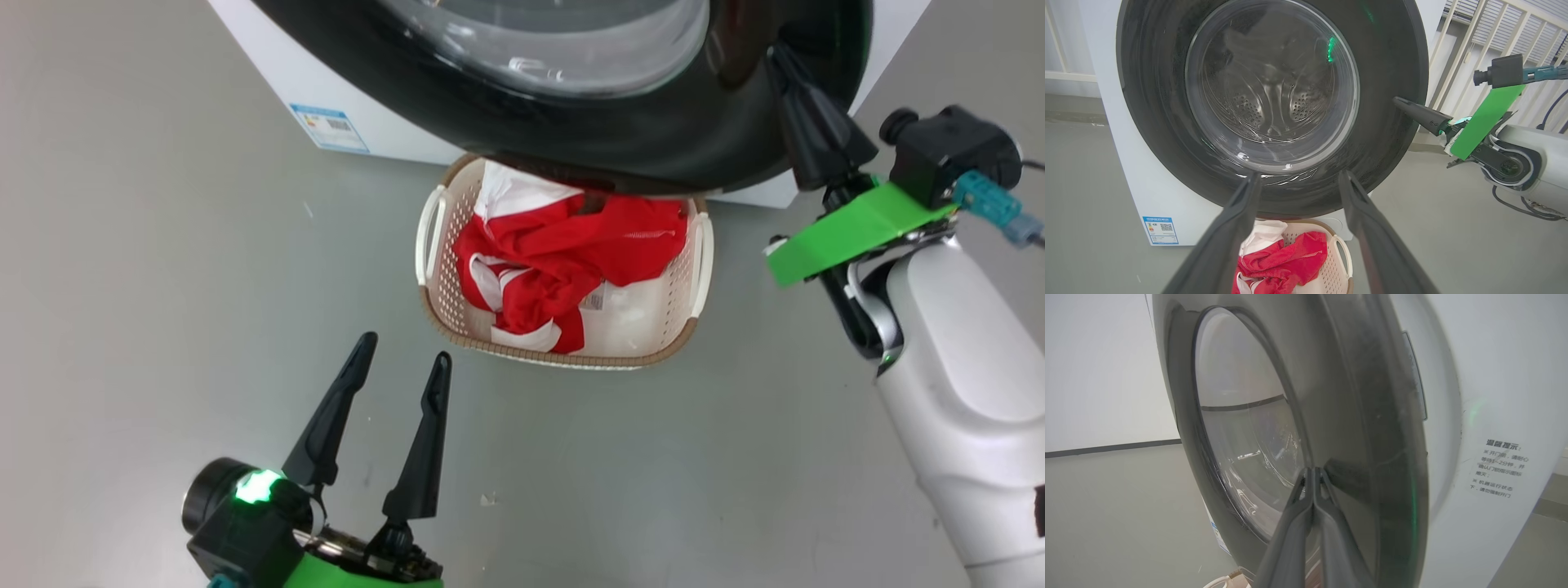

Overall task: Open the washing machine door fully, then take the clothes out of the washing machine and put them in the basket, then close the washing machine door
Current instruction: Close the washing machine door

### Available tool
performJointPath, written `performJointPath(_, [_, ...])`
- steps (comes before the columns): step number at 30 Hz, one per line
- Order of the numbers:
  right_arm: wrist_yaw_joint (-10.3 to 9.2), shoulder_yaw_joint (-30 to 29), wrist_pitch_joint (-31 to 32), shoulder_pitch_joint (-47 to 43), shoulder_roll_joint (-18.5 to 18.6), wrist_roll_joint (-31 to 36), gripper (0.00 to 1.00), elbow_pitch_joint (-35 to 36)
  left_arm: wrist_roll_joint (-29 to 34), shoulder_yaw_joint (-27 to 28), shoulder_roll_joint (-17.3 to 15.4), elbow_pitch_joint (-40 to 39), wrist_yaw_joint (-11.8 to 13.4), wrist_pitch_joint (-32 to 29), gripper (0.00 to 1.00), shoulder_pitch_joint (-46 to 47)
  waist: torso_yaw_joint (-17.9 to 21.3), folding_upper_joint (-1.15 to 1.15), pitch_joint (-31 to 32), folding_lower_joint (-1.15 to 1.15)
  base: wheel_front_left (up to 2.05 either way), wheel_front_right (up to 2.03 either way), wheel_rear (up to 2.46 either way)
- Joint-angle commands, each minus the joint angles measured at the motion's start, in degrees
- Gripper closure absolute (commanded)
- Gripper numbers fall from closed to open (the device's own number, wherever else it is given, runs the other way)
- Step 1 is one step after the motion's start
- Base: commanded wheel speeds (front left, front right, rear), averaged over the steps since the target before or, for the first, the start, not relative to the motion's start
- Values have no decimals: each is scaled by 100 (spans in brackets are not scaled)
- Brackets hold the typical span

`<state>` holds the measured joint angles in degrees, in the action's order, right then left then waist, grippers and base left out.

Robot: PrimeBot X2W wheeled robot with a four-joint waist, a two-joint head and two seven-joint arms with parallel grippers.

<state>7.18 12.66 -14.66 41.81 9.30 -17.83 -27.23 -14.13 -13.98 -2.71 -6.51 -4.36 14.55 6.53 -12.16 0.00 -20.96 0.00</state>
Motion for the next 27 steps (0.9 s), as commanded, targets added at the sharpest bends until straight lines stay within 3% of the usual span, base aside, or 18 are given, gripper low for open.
performJointPath(1, [31, 51, -34, 160, -12, -39, 100, 79, -3, 143, -17, -169, 78, 45, 0, 145, -34, 0, -138, 0, 0, 0, 0])
performJointPath(27, [31, 120, -34, 2061, 530, 223, 100, -924, -589, -107, -17, -119, 229, 45, 0, 585, -305, 0, -819, 0, 0, 0, 0])
